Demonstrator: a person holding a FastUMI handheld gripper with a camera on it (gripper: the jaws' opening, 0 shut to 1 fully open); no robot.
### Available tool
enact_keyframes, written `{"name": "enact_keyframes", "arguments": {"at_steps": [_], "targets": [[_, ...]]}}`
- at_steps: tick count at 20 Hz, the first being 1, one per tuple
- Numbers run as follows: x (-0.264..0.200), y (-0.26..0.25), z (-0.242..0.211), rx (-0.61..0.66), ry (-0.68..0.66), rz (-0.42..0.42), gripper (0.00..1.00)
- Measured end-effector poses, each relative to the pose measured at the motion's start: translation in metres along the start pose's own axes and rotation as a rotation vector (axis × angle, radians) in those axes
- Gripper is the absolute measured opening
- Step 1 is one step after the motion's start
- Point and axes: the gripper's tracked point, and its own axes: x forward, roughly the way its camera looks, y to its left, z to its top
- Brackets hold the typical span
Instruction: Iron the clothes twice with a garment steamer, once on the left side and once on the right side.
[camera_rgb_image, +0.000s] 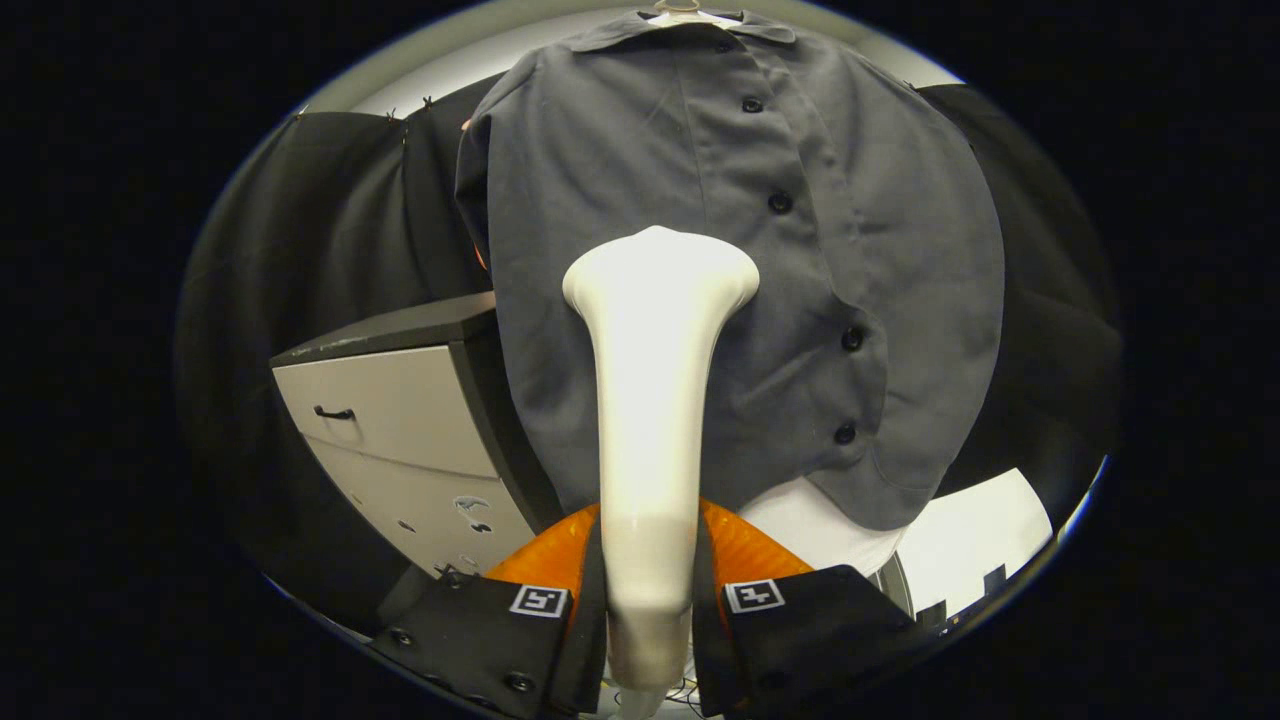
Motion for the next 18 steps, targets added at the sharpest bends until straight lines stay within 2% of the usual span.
{"name": "enact_keyframes", "arguments": {"at_steps": [5,8,12,18], "targets": [[0.004,-0.005,-0.029,-0.009,0.05,-0.02,0.43],[-0.005,-0.002,-0.026,-0.018,0.023,-0.013,0.43],[-0.026,0.001,-0.003,-0.021,-0.028,0.002,0.43],[-0.068,0.007,0.059,-0.057,-0.17,0.031,0.43]]}}
